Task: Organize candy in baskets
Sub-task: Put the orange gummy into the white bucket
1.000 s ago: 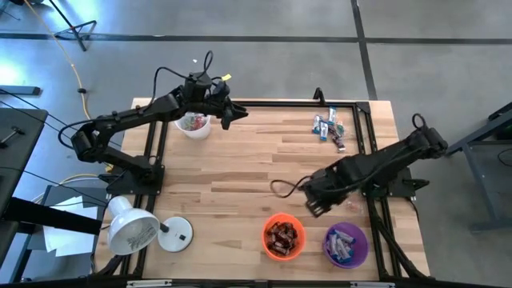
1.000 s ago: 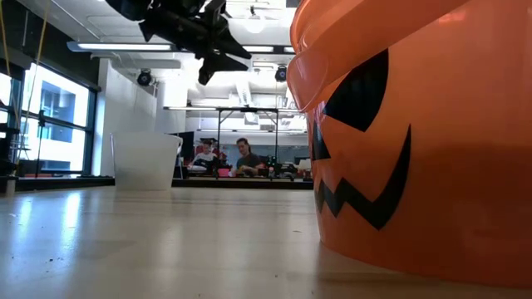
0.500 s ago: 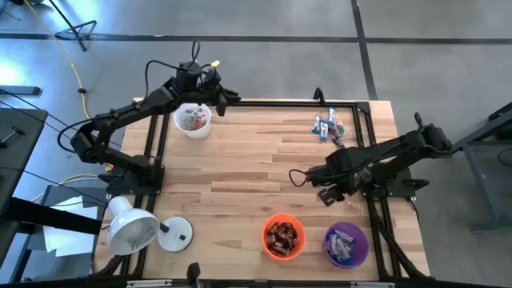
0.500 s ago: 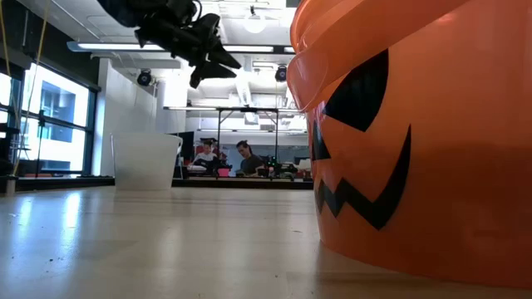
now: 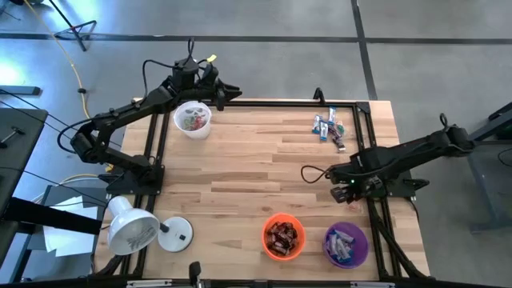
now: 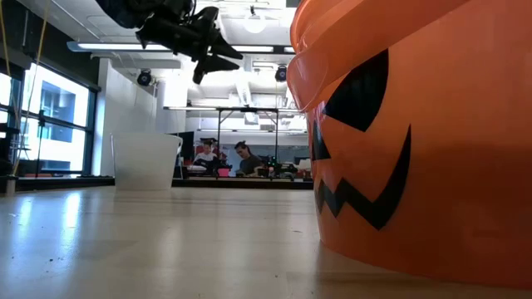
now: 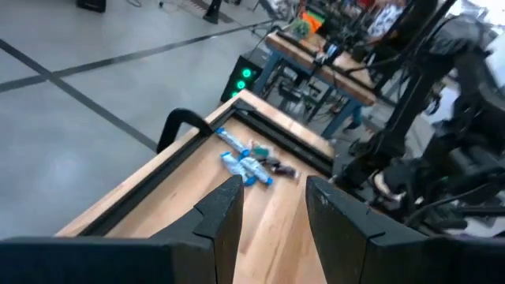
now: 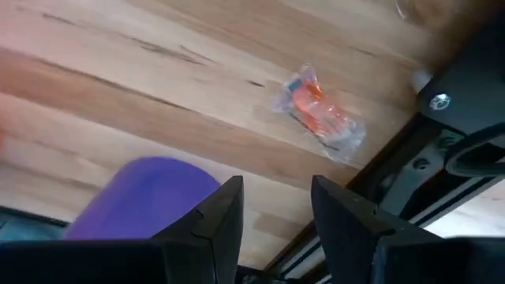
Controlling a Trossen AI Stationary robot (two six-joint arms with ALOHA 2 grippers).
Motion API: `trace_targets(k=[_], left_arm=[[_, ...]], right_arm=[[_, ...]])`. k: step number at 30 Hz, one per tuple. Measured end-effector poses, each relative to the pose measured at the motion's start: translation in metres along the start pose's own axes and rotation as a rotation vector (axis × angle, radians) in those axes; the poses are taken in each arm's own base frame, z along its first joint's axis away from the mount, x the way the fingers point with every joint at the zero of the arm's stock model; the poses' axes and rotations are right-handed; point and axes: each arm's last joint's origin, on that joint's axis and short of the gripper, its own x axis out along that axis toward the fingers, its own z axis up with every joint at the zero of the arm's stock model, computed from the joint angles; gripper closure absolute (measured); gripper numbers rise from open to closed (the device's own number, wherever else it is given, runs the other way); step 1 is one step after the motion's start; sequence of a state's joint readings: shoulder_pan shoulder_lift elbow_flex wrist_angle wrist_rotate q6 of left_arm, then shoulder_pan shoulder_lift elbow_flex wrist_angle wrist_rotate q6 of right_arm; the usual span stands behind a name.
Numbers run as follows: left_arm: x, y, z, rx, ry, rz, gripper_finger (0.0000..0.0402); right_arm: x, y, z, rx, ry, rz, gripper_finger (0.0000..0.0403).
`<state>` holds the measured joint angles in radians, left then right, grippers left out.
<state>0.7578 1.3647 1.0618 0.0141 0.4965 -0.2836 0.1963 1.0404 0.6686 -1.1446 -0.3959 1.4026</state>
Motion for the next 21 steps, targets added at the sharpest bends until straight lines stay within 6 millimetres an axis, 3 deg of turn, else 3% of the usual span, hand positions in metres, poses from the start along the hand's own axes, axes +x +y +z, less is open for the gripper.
trace_targets(k=[6, 11, 16, 21], left_arm=[[0.0, -0.001, 0.003, -0.075, -0.031, -0.01, 0.0275], [0.0, -0.002, 0.004, -0.137, -0.035, -0.015, 0.0275], [0.001, -0.003, 0.003, -0.136, -0.034, -0.018, 0.0275], [0.0, -0.002, 0.004, -0.114, -0.037, -0.013, 0.0275]], right_arm=[[-0.002, -0.004, -0.003, -0.076, 0.021, 0.047, 0.026], [-0.002, -0.003, -0.003, 0.014, 0.056, 0.052, 0.026], [-0.002, 0.001, -0.002, 0.23, 0.039, 0.081, 0.026], [-0.001, 0.006, -0.001, 0.526, -0.118, 0.15, 0.026]])
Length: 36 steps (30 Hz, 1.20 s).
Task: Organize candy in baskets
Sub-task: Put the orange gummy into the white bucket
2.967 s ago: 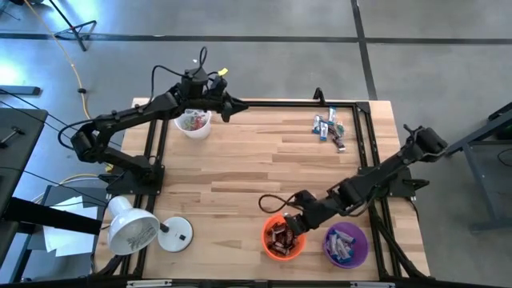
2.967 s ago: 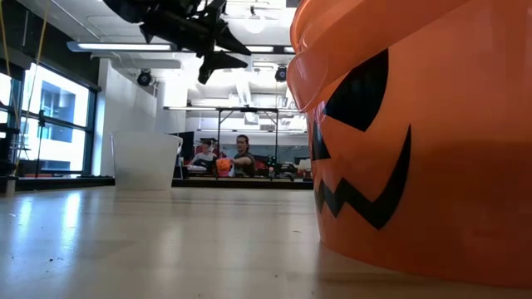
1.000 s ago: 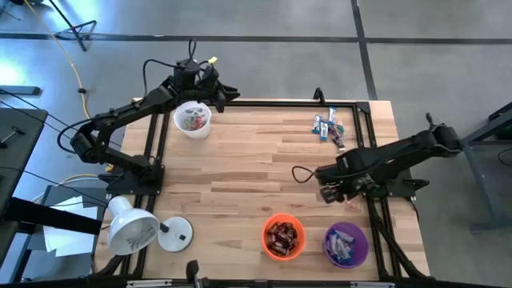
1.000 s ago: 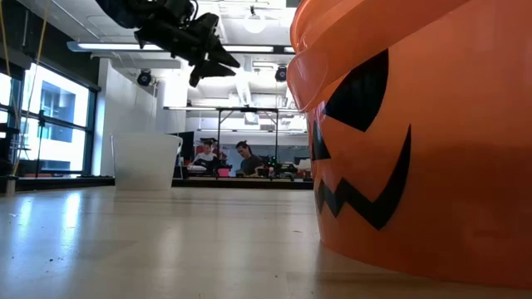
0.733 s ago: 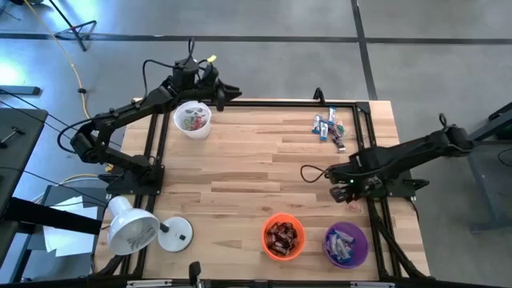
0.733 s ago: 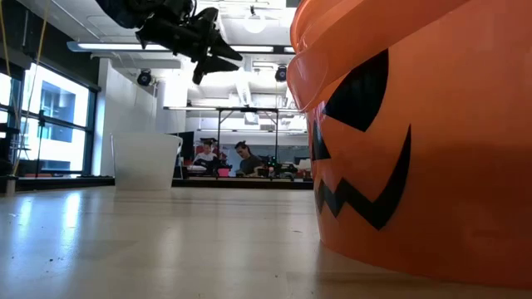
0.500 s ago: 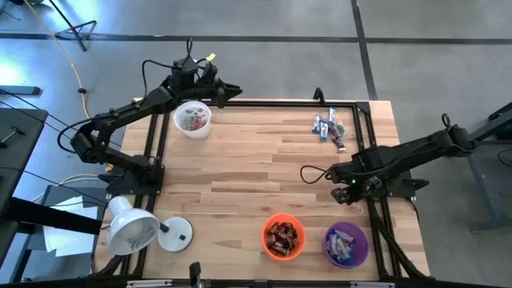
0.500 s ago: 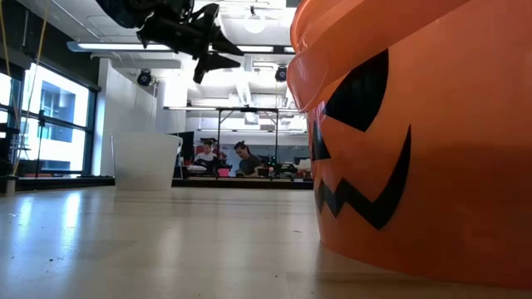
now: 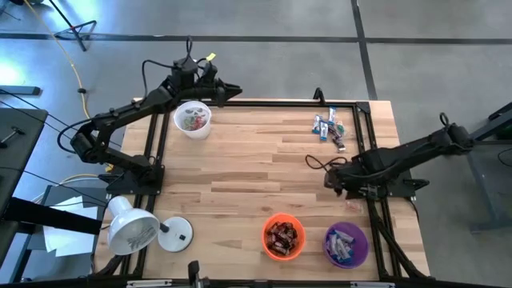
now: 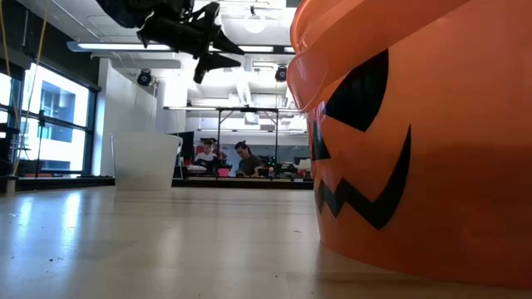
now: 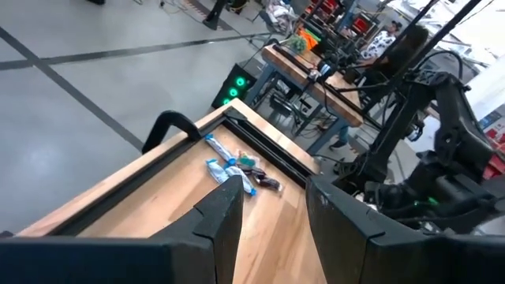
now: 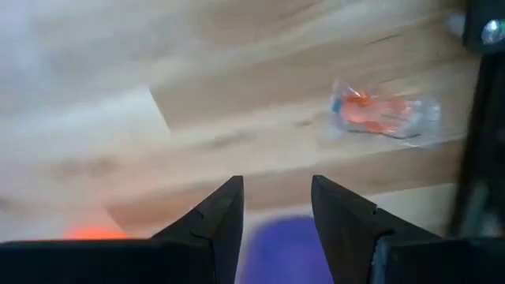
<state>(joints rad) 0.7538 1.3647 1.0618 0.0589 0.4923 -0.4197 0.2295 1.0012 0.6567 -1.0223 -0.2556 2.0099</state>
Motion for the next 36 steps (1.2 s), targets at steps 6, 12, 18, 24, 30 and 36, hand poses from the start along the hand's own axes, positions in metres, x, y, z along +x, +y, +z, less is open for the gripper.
trace_targets(k=[6, 12, 18, 24, 30, 36], left_arm=[[-0.004, 0.008, 0.004, 0.003, -0.016, 0.028, 0.0275], [-0.009, 0.016, 0.007, 0.042, -0.027, 0.049, 0.0275], [-0.013, 0.021, 0.009, 0.068, -0.027, 0.043, 0.0275], [-0.014, 0.022, 0.01, 0.053, -0.021, 0.023, 0.0275], [-0.011, 0.017, 0.008, -0.031, -0.011, 0.005, 0.0275], [-0.002, 0.002, 0.001, -0.117, 0.018, -0.038, 0.0275]], right_arm=[[0.006, -0.001, -0.016, 0.238, -0.111, 0.125, 0.026], [0.021, 0.001, -0.026, 0.213, -0.088, 0.014, 0.026], [0.03, -0.002, -0.035, -0.079, -0.102, -0.035, 0.026], [0.028, -0.002, -0.042, -0.53, 0.002, -0.058, 0.026], [0.025, -0.015, -0.035, -0.798, 0.055, -0.234, 0.026], [0.024, -0.02, -0.032, -0.999, 0.01, -0.291, 0.026]])
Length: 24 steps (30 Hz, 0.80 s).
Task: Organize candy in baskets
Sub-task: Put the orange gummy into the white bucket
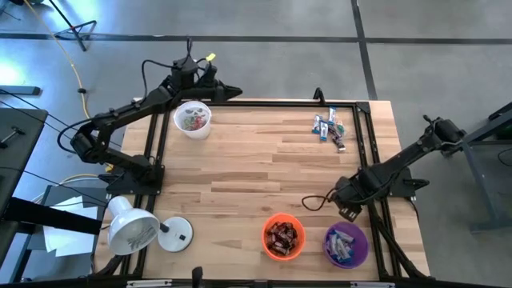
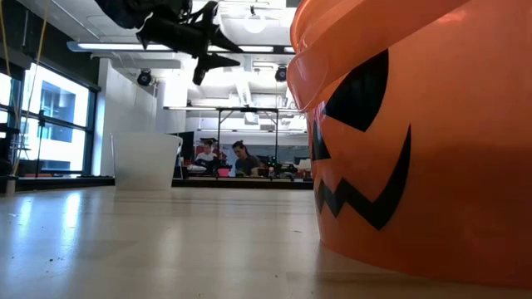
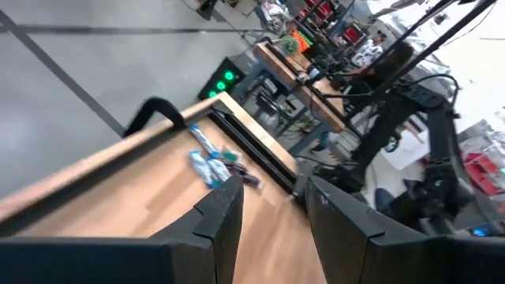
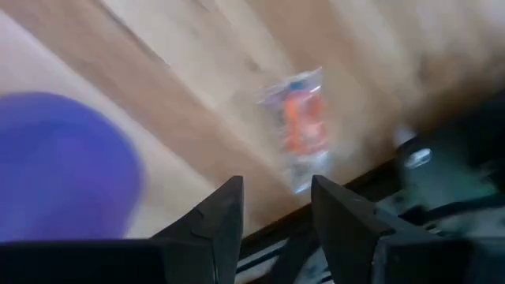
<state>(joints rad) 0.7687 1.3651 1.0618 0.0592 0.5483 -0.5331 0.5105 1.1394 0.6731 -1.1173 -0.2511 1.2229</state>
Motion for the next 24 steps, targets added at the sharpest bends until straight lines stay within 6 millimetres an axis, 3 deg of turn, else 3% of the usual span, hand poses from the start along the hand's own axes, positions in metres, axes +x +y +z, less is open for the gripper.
trace_targets(k=[6, 13, 24], left_arm=[[0.01, -0.02, -0.005, -0.07, -0.004, -0.077, 0.0275], [0.017, -0.044, -0.007, -0.075, -0.043, -0.195, 0.0275], [0.019, -0.048, -0.009, -0.074, -0.041, -0.215, 0.0275]], right_arm=[[0.003, -0.001, -0.001, -0.132, -0.088, -0.086, 0.026], [0.02, 0.01, 0.004, -0.252, -0.01, -0.154, 0.026], [0.059, 0.028, 0.018, -0.301, 0.125, -0.256, 0.026]])
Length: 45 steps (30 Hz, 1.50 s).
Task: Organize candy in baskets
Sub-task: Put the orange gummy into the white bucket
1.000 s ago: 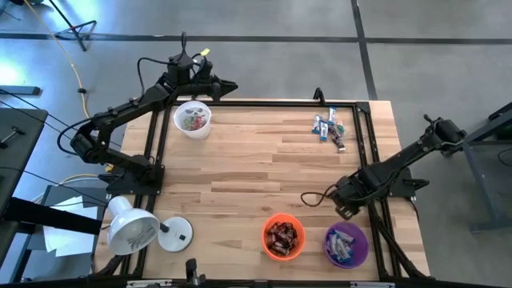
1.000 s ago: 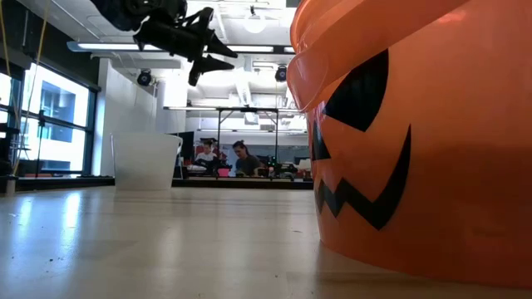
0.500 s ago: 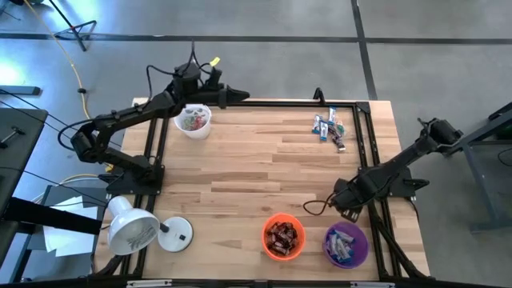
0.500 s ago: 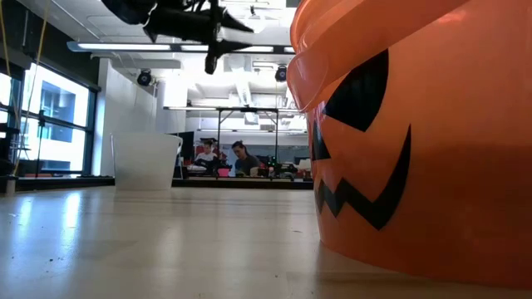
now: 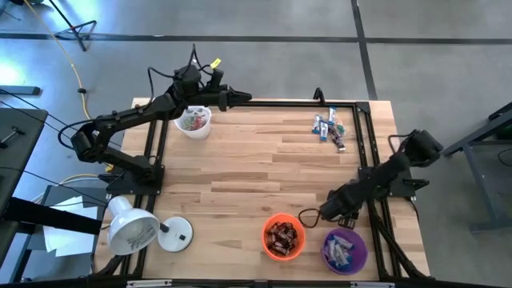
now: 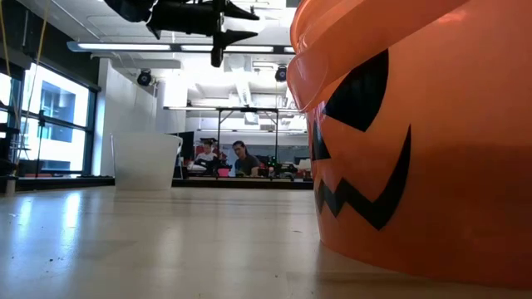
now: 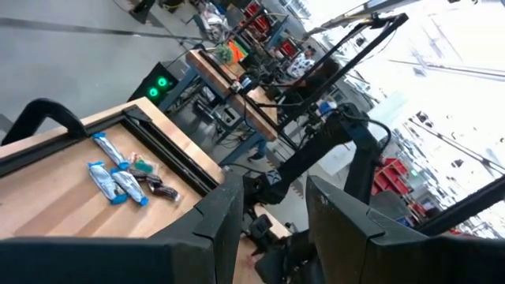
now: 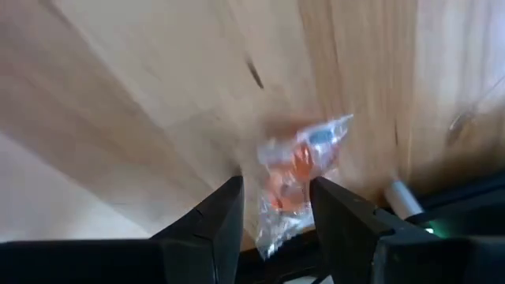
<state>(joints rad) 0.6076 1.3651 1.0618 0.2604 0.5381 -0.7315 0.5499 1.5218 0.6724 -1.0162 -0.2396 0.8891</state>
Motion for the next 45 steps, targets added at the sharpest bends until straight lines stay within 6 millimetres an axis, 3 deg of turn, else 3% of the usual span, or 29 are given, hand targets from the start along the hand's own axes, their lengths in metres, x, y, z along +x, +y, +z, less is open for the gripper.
trace_targets(k=[7, 13, 22, 45], left_arm=[[0.0, 0.0, 0.0, -0.025, -0.001, 0.001, 0.0275], [-0.001, 0.001, 0.001, -0.044, -0.003, 0.003, 0.0275], [-0.001, 0.002, 0.002, -0.044, -0.007, 0.007, 0.0275], [-0.001, 0.003, 0.002, -0.031, -0.035, 0.038, 0.0275]], right_arm=[[0.013, 0.009, 0.01, -0.007, 0.061, 0.017, 0.0261], [0.013, 0.007, 0.011, 0.002, 0.058, 0.018, 0.0271], [0.011, 0.004, 0.017, 0.088, 0.064, 0.043, 0.0392], [-0.001, -0.006, 0.01, 0.31, -0.033, -0.003, 0.0403]])
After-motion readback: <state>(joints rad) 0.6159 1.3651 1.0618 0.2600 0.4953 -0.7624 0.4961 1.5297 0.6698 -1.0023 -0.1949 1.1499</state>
